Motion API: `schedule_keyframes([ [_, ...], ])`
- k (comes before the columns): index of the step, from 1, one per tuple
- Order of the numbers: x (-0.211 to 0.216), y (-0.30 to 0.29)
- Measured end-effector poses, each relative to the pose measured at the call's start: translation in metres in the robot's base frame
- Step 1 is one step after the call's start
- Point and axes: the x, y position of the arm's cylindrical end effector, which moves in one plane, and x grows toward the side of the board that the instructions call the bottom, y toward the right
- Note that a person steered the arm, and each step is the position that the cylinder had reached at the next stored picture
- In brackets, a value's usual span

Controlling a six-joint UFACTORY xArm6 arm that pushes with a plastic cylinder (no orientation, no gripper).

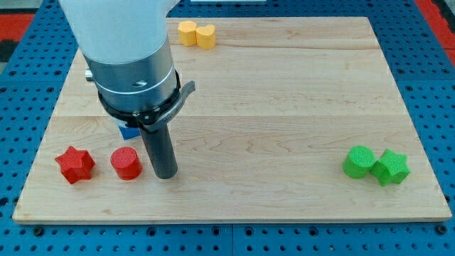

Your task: Place the arm to the right of the blue triangle

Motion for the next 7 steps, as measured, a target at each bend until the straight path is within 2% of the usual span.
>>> schedule_keyframes([
  [2, -0.006, 0.0],
  [7, -0.059, 0.003],
])
